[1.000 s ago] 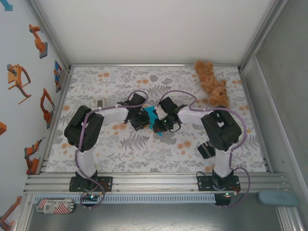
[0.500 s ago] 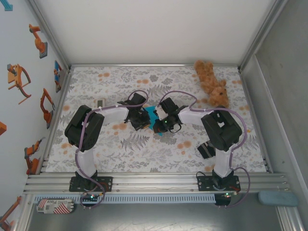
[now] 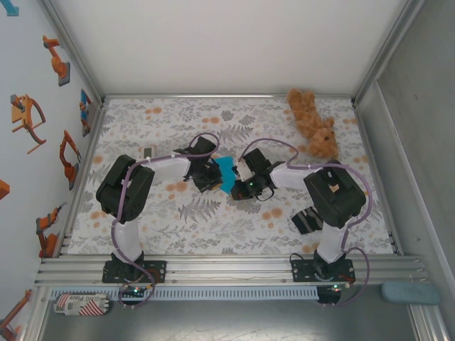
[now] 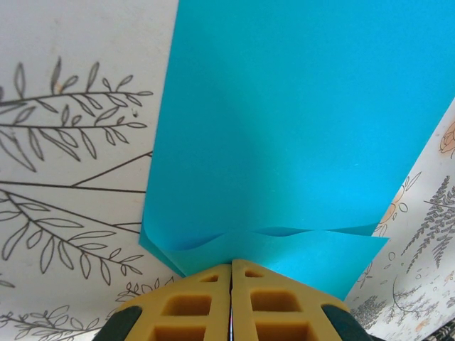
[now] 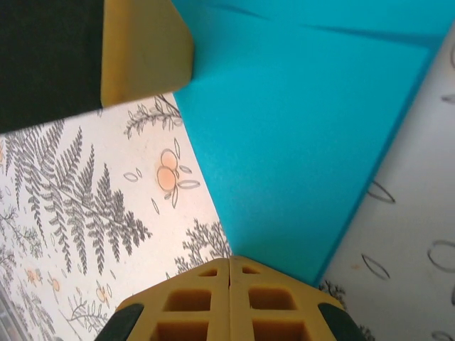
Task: Fold a paper plane with a square sheet of paper (pick it up from the middle)
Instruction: Third fold the triangle at the center of the table.
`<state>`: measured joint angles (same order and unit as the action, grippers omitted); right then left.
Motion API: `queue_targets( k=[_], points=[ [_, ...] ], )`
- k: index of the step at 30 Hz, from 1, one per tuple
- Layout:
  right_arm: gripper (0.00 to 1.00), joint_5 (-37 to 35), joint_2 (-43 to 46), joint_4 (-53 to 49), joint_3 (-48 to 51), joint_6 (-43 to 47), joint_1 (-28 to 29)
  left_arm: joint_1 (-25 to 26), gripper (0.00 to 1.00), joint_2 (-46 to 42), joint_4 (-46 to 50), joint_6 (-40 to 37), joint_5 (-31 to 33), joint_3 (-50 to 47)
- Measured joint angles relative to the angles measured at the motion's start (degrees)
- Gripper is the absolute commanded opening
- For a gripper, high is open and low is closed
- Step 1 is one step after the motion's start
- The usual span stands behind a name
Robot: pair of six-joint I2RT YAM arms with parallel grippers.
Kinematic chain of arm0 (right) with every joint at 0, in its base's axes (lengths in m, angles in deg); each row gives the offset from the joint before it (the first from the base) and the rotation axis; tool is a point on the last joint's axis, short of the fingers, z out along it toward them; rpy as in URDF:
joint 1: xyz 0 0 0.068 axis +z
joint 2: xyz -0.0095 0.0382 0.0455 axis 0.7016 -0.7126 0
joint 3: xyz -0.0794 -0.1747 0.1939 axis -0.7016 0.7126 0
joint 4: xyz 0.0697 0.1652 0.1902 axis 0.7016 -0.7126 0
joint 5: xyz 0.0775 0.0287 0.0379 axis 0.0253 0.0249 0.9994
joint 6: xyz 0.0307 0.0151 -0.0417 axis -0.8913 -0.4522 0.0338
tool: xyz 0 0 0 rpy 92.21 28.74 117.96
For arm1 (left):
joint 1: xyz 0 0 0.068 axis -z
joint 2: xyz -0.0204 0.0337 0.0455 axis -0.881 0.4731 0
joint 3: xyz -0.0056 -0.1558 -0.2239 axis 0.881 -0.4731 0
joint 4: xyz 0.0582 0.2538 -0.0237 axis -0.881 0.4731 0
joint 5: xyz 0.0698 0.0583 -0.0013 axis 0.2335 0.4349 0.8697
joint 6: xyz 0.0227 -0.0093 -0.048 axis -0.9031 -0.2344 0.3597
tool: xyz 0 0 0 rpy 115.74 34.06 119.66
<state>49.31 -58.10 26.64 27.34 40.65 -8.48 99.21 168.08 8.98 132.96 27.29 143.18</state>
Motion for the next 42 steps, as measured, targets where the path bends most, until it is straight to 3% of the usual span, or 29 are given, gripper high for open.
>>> queue_targets(
  k=[10,20,34,42],
  points=[
    [0.00,1.14,4.52,1.29,6.21,-0.39,-1.99,-0.04,0.07,0.35,0.81,-0.63,-0.09,0.68],
    [0.00,2.80,10.05,2.78,5.79,-4.13,-2.51,-0.04,0.07,0.83,2.12,-1.14,-0.15,1.77],
    [0.00,2.54,-0.57,3.76,-2.51,-5.18,-1.46,-0.04,0.07,0.94,2.56,-1.51,-0.20,2.12],
    [0.00,1.29,-2.45,1.86,-2.93,-4.83,-1.42,-0.04,0.08,1.07,2.73,-2.21,-0.13,2.71]
  ],
)
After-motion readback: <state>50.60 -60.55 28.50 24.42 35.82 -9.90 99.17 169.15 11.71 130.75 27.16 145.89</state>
